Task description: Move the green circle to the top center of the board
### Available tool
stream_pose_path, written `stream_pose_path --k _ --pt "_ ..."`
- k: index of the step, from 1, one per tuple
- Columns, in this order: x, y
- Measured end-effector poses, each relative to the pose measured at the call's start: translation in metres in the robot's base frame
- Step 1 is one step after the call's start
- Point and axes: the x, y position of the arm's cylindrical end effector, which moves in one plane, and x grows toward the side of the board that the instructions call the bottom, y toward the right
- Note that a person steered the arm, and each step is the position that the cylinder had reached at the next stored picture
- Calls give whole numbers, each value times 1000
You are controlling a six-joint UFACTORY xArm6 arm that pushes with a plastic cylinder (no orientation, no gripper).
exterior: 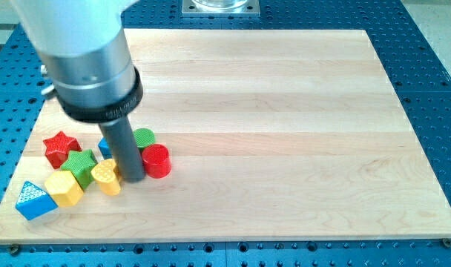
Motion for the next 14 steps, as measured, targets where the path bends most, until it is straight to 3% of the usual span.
stream_pose_path --k 2,3,5,6,7,8,9,10,12,14 --pt "-77 13" --pt "-119 86" --pt "-136 190" --pt "-191 161" --pt "-154 188" --pt "-131 172" --pt "-184 143" --pt "-210 143" --pt "-165 143" --pt "-220 129"
